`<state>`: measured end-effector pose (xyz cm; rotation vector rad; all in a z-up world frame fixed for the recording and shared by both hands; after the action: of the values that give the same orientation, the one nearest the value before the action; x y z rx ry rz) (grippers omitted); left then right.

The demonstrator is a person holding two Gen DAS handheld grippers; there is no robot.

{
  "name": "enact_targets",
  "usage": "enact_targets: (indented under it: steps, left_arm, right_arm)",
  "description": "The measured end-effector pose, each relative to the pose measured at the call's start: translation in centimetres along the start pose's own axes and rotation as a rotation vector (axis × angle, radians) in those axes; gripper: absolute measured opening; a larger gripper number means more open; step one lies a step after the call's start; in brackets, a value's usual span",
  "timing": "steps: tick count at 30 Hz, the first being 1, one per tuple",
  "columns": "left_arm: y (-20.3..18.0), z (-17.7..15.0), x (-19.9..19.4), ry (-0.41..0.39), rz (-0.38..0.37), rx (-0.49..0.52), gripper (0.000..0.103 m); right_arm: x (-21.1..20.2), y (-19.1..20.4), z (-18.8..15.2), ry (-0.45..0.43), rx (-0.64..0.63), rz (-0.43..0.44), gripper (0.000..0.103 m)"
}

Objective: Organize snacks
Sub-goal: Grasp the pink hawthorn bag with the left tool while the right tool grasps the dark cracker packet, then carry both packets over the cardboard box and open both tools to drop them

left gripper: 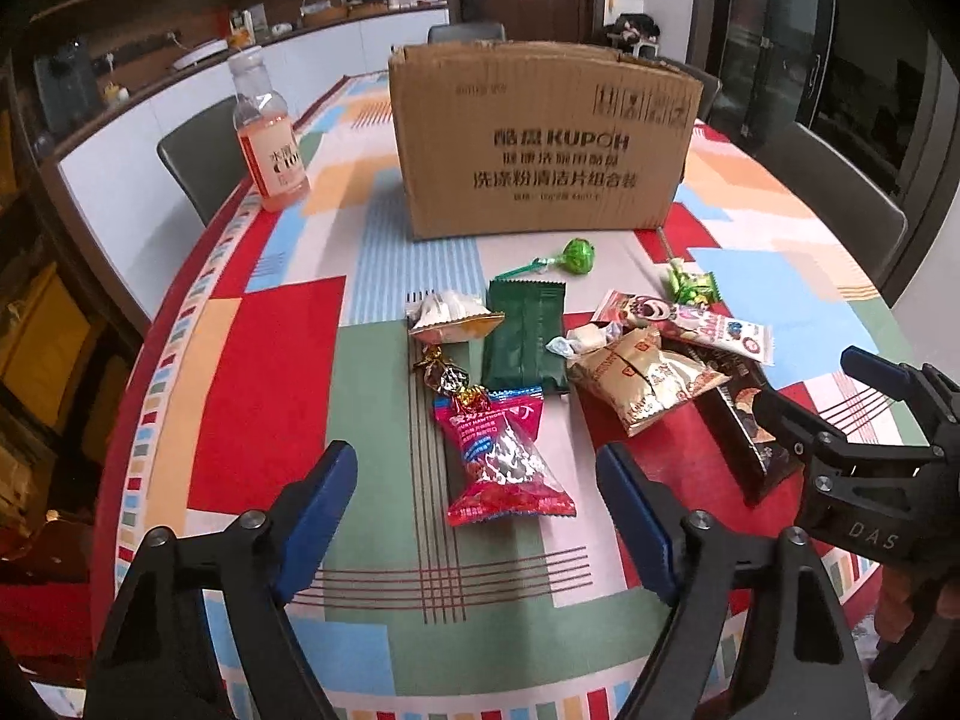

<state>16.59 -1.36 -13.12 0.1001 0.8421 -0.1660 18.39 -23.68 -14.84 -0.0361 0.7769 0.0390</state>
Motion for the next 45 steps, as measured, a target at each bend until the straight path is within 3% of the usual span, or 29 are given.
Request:
enact_targets:
  steps: [12, 26, 29, 32, 36, 45]
  left_arm:
    - [-0.4, -0.3, 4.5, 0.134, -0.038, 0.002, 0.064]
    - [-0.9, -1.0, 7.2, 0.23, -0.053, -0.002, 0.049]
    - [-0.9, -0.9, 7.5, 0.228, -0.04, 0.003, 0.045]
    - [-0.9, -0.8, 7.6, 0.229, -0.043, 0.006, 0.044]
    - [-1.2, -0.8, 7.1, 0.221, -0.048, 0.018, 0.039]
    - [-2.5, 1.3, 3.3, 0.105, -0.075, 0.054, 0.038]
  right_arm:
    - [3.5, 0.1, -1.1, 0.121, -0.006, 0.009, 0.078]
    - [5.6, 0.4, -2.3, 0.204, -0.019, 0.04, 0.061]
    - [5.7, 0.5, -2.2, 0.201, -0.033, 0.04, 0.06]
    - [5.7, 0.8, -2.0, 0.2, -0.041, 0.052, 0.051]
    - [5.5, 0.7, -2.0, 0.211, -0.018, 0.073, 0.051]
    - [1.6, 0.3, -0.4, 0.139, 0.022, 0.095, 0.05]
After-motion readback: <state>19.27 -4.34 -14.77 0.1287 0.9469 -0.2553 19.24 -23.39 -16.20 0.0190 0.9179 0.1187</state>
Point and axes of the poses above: each gripper's, at about its wrist camera, not at the fingertips, and x roughly the way its jaws point, y to its left, z to its top, the point moved 7 cm from there along x, roughly the way its jaws point, and after that the axes turned 5 degrees about -y, right-handed, at the moved point
